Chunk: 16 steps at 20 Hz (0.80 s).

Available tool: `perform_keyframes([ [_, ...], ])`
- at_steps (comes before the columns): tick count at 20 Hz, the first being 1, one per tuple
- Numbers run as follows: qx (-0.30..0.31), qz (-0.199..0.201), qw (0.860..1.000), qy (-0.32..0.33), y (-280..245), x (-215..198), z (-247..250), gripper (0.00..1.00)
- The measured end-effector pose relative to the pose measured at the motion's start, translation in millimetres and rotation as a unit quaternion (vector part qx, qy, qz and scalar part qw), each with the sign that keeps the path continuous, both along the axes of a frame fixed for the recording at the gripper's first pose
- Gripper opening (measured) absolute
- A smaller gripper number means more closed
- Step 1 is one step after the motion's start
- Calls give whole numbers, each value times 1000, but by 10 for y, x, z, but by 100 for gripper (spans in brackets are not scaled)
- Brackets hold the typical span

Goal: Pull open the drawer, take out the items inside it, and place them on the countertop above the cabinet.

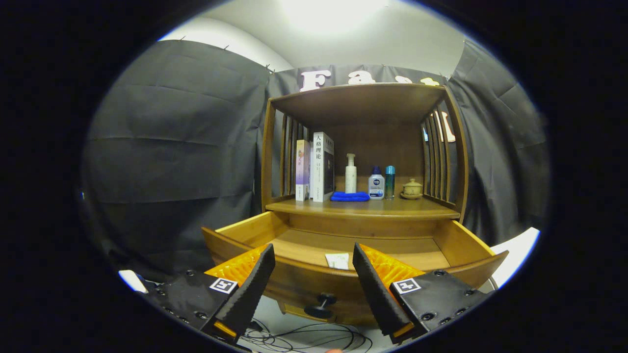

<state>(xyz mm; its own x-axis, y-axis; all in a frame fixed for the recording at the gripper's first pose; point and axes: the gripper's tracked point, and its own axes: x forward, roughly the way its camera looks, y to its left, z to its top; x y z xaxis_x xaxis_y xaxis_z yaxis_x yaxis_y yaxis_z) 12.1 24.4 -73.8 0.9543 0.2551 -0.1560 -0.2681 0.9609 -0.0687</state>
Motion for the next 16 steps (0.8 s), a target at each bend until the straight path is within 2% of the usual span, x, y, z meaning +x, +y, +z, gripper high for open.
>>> perform_keyframes([
  [6,34,12,999,35,-37,360,350,99],
  [9,61,5,996,66,-126,614,405,99],
  [12,-1,-5,996,89,-277,854,386,97],
  [13,-22,2,996,89,-269,947,405,97],
  [16,-35,28,991,125,-148,1091,322,97],
])
